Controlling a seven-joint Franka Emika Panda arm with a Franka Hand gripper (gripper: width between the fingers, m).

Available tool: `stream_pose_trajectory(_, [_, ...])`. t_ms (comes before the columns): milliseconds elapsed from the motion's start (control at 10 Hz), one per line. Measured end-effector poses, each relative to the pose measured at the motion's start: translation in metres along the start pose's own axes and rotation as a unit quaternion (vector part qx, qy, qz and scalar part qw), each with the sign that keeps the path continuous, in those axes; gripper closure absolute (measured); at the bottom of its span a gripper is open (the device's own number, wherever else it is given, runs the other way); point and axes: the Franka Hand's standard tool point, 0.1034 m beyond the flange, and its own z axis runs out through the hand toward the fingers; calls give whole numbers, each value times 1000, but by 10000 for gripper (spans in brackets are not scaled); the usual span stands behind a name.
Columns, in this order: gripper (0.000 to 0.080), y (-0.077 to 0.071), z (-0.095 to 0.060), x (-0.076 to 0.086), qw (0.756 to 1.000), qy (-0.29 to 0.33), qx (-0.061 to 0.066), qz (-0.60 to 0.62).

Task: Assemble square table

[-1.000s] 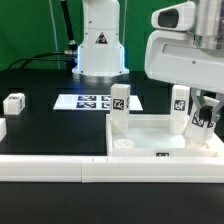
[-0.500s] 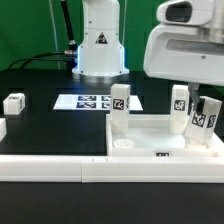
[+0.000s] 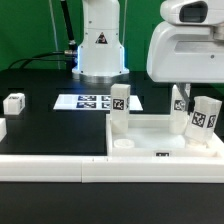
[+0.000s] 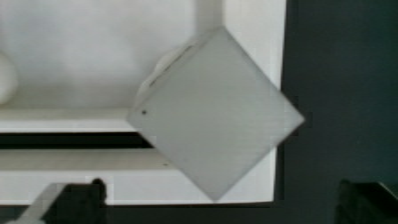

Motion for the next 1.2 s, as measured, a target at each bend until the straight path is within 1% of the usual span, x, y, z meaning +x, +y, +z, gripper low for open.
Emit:
stream_pose_trajectory(100, [153,-3,6,-8,1000,-14,10,11])
stream_pose_trajectory(300, [150,-12,18,-23,1000,-28,4,9])
stream_pose_trajectory(400, [150,-11,20,-26,999,-31,3,8])
stream_pose_trajectory(600, [150,-10,20,-26,999,-31,3,10])
stream_pose_trajectory(700, [258,-7,20,-25,999,-31,2,11])
stream_pose_trajectory(800, [440,-6,20,-25,999,-31,2,13])
stream_pose_trajectory(900, [575,-5,20,-25,999,-31,2,13])
stream_pose_trajectory(1000, [575,-4,21,-24,999,-31,2,14])
stream_pose_trajectory(1100, [736,-4,21,-24,999,-31,2,14])
stream_pose_trajectory(1200, [786,-3,21,-24,999,-31,2,14])
